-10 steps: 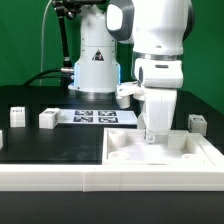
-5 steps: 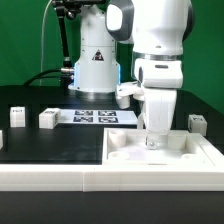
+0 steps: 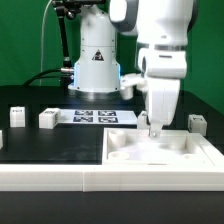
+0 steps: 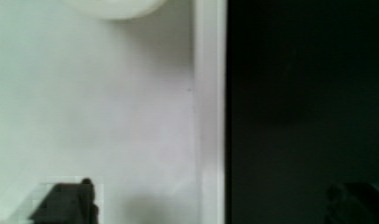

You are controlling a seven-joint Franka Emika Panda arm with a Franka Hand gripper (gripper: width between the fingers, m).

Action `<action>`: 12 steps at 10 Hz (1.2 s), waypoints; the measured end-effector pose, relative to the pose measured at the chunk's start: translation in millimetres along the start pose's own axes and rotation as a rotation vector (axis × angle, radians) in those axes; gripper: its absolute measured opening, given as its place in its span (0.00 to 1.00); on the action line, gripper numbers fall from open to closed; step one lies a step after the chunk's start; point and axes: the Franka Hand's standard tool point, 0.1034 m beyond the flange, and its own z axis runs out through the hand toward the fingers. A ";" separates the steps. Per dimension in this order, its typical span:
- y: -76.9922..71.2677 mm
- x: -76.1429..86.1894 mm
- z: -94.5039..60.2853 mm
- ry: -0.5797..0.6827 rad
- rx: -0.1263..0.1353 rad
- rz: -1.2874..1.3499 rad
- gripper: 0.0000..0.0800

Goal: Assemble one leg

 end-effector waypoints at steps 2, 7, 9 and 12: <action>-0.6 5.7 -15.2 -0.015 -0.004 0.040 0.81; -1.4 7.8 -14.5 -0.012 -0.004 0.204 0.81; -8.3 17.5 -15.2 0.015 -0.015 0.486 0.81; -22.8 40.0 -14.8 0.064 -0.015 0.767 0.81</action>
Offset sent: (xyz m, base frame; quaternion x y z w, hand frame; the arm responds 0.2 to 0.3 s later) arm 0.0000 0.0000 0.0000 0.0000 0.0000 0.0000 1.0000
